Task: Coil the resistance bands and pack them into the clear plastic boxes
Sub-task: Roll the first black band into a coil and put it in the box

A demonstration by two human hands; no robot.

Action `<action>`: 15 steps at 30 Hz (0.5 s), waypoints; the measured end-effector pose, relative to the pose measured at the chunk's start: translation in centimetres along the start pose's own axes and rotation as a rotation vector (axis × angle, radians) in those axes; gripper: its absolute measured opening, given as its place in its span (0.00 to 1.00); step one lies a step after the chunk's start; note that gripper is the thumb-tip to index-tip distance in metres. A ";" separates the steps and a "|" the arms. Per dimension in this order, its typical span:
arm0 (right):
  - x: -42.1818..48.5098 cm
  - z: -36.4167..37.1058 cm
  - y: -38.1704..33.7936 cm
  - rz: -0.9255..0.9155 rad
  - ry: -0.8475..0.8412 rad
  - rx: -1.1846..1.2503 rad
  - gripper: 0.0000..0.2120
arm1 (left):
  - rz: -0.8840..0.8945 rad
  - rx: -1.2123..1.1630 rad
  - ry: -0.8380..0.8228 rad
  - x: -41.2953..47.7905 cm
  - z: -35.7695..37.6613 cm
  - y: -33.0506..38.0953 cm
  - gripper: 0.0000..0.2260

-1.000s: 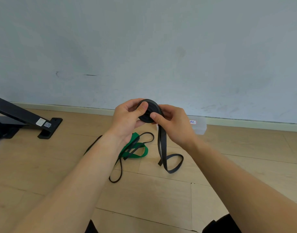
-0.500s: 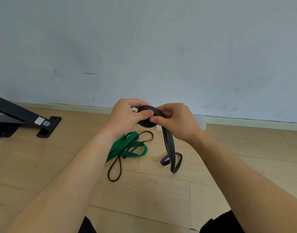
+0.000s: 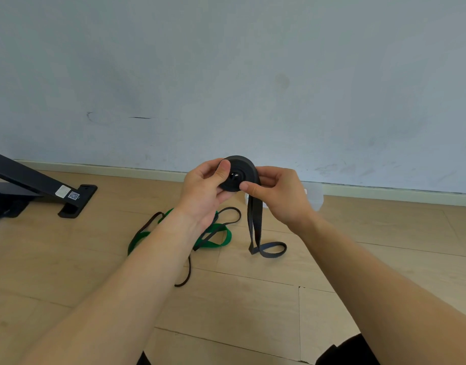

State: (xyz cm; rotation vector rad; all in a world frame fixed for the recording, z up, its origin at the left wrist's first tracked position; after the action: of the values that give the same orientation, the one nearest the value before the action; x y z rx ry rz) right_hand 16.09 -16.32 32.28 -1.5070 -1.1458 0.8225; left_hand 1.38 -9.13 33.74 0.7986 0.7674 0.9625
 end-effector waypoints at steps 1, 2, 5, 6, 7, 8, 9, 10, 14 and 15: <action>0.0 0.0 0.0 0.005 0.007 0.000 0.14 | -0.009 -0.032 -0.007 -0.1 0.1 -0.1 0.07; 0.1 0.0 -0.1 0.008 0.010 -0.003 0.14 | -0.014 -0.049 -0.018 -0.1 0.1 -0.3 0.08; 0.2 -0.1 -0.4 0.017 0.000 -0.041 0.10 | -0.004 0.046 -0.061 0.1 -0.1 -0.4 0.11; 0.2 -0.2 -0.6 0.026 -0.006 -0.054 0.09 | 0.029 0.155 -0.088 0.2 -0.3 -0.1 0.12; 0.3 -0.3 -0.7 0.033 -0.014 -0.068 0.09 | 0.080 0.299 -0.121 0.4 -0.6 0.5 0.11; 0.3 -0.5 -0.9 0.038 -0.024 -0.094 0.09 | 0.136 0.452 -0.159 0.5 -0.9 1.2 0.11; 0.4 -0.7 -1.0 0.033 -0.036 -0.144 0.10 | 0.185 0.594 -0.202 0.6 -1.0 2.1 0.11; 0.4 -0.8 -1.3 0.020 -0.055 -0.223 0.10 | 0.215 0.719 -0.251 0.5 -1.1 2.9 0.11; 0.6 -0.7 -2.0 -0.040 -0.186 -0.538 0.10 | 0.225 1.099 -0.396 -0.1 -0.6 3.9 0.16; 0.6 -0.6 -2.0 -0.039 -0.205 -0.559 0.10 | 0.235 1.144 -0.383 -0.2 -0.4 3.7 0.15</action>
State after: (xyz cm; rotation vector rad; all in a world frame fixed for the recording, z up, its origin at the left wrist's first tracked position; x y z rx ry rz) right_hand 16.31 -15.94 34.38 -1.8713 -1.6476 0.6691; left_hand -0.53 -7.92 36.75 2.0349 0.8706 0.4680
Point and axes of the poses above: each hand's wrist, its own x-axis towards the middle knuckle, its own z-axis out of the palm, y = z × x, the point moved 1 cm from there along x, towards the middle knuckle, and after that the axes turned 9 degrees about -x, right-handed, at the moved point
